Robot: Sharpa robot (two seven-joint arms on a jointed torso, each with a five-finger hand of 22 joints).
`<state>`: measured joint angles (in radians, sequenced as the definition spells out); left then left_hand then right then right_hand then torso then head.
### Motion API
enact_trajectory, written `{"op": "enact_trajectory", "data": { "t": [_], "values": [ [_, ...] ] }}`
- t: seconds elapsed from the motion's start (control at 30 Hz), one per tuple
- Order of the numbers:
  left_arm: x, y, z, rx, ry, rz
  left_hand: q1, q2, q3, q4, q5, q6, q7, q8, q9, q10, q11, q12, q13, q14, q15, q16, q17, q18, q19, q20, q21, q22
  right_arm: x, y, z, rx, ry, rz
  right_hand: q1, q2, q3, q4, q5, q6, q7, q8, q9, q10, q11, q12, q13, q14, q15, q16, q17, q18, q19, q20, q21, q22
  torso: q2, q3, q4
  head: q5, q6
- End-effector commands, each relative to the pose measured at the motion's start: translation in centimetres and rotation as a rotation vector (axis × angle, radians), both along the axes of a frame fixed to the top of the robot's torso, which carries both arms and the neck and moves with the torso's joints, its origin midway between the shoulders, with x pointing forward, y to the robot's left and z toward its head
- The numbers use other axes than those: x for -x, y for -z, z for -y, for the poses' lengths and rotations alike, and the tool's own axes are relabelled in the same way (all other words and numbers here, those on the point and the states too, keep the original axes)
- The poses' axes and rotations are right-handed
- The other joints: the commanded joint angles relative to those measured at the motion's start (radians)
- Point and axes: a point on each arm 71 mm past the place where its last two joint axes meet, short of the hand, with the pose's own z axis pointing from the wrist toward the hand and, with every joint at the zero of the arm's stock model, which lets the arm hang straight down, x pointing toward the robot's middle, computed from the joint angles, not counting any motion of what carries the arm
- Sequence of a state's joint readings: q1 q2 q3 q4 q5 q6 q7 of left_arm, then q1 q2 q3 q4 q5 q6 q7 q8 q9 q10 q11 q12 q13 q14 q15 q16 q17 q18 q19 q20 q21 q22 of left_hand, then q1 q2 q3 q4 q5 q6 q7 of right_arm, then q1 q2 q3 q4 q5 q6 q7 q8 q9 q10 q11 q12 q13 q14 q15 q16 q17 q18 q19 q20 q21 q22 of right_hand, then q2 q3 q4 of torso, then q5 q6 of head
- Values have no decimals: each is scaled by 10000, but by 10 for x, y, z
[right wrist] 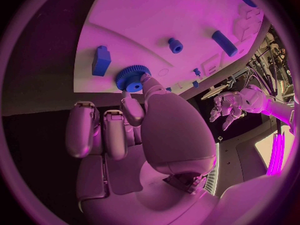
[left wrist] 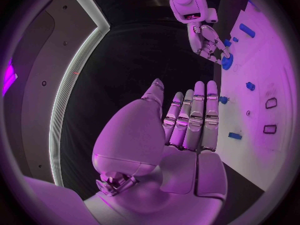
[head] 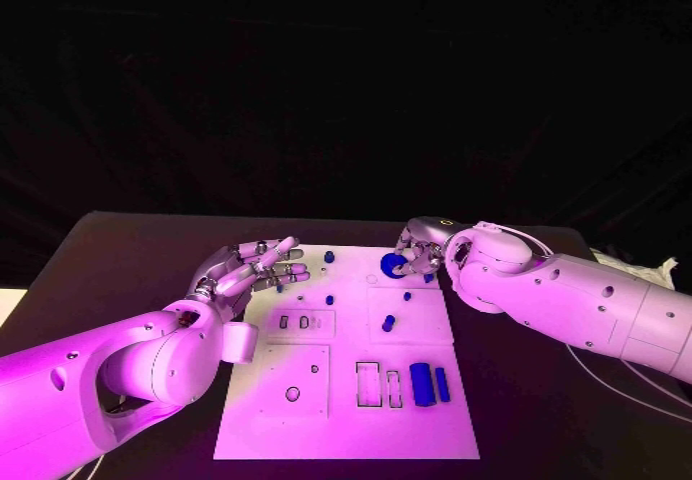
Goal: Assemble the parts on the task board
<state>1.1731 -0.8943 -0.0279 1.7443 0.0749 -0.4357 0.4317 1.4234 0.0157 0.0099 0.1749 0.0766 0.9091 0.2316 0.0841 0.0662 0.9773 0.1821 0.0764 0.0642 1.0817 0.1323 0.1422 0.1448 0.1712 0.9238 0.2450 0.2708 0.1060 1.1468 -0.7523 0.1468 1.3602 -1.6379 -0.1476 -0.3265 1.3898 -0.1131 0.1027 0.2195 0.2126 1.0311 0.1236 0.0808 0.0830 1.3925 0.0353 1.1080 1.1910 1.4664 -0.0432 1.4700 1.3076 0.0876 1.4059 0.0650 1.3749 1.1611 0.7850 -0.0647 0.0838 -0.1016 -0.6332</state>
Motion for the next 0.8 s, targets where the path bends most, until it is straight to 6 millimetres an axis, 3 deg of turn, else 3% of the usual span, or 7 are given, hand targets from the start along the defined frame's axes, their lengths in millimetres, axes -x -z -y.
{"op": "enact_trajectory", "data": {
  "t": [0.03, 0.37, 0.63, 0.8],
  "values": [
    [1, -1, 2, 99, 171, 17, 9, 106, 14, -90, -17, -2, 68, -71, -12, 3, 58, -39, -10, 54, 43, -67, 14, 119, 70, -8, -41, -17, 1, 10, 0, 344, -48, -542, -9, 121, 80, -14, -44, 90, 3, 52, 18, 68, -13, 62, 50, 671, 29, 36, 545, -97, 74, -11, 56, 17, 2, 0, 5, -2, -13],
    [0, -1, 2, 95, 163, 17, 20, 122, 29, -104, -17, -2, 67, -76, -12, 4, 58, -43, -9, 57, 42, -74, 18, 118, 74, -8, -44, -20, 6, -5, -11, -575, -149, 1004, 280, 639, 596, -193, 161, 549, -128, 173, 98, 165, -134, 308, 358, 696, -67, 112, 707, -123, 127, -87, 154, 192, -9, -5, 20, 4, 3],
    [-1, -1, 0, 91, 132, 35, 54, 139, 61, -149, -17, 9, 62, -85, -10, 16, 54, -48, -7, 66, 40, -93, 27, 118, 83, -10, -52, -30, 23, -23, -43, -1245, -1036, 2262, 199, 714, 990, -234, 756, 598, -139, 97, 106, 174, -147, 302, 447, 703, -85, 134, 761, -139, 158, -120, 207, 282, -5, -8, 8, 30, 31],
    [-2, 0, 0, 93, 127, 41, 66, 141, 70, -165, -16, 13, 59, -87, -9, 20, 52, -49, -7, 69, 38, -98, 29, 118, 86, -11, -55, -33, 30, -27, -68, -1386, -1525, 2471, 143, 686, 1059, -232, 832, 590, -132, 69, 104, 168, -141, 277, 450, 702, -83, 132, 758, -142, 159, -119, 213, 293, 4, -21, 45, 16, 29]
  ]
}}
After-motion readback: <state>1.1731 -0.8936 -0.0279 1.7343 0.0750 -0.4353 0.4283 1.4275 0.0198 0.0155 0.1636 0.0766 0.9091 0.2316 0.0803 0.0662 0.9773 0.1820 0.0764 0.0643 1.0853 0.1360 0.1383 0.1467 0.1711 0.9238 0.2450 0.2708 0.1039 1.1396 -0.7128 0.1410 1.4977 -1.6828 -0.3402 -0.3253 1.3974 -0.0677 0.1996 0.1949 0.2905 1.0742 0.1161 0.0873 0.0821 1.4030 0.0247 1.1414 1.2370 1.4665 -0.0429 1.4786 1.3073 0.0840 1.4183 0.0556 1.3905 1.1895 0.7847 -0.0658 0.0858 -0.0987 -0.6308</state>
